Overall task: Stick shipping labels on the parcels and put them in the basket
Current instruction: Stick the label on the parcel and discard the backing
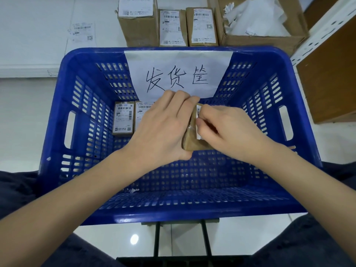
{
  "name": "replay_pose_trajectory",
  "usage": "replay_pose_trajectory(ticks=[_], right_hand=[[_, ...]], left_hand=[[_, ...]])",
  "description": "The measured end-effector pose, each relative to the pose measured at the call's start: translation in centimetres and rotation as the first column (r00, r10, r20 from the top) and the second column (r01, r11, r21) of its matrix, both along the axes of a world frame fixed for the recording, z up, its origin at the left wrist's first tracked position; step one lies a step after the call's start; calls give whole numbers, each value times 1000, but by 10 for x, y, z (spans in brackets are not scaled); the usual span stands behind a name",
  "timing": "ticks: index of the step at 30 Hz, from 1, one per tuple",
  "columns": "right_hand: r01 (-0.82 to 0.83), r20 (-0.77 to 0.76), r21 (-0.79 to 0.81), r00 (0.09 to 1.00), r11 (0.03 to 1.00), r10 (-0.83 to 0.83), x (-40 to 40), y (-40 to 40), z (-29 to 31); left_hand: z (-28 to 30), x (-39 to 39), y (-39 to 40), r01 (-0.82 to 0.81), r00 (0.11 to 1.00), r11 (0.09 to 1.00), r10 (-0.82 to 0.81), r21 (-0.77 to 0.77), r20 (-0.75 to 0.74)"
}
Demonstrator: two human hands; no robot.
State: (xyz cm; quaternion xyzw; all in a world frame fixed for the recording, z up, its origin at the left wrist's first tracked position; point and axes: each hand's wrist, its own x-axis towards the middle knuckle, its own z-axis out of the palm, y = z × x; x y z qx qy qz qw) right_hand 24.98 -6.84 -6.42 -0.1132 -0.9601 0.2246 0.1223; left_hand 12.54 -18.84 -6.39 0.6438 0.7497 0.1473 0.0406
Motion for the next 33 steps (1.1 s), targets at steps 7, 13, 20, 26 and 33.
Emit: replay_pose_trajectory(ticks=[7, 13, 20, 26, 33], right_hand=[[36, -42, -246, 998, 969, -47, 0, 1, -1], [65, -71, -357, 993, 932, -97, 1, -1, 1], [110, -75, 13, 991, 994, -109, 1, -4, -4], [102, -123, 34, 988, 994, -97, -2, -4, -8], [83, -142, -71, 986, 994, -92, -2, -3, -7]], left_hand=[[2, 0, 2, 1, 999, 999, -3, 33, 41], [6, -1, 3, -3, 998, 998, -1, 65, 59], [1, 4, 1, -8, 999, 1000, 7, 29, 37], [3, 1, 3, -21, 999, 999, 20, 30, 37], [3, 2, 3, -31, 999, 997, 29, 70, 20]])
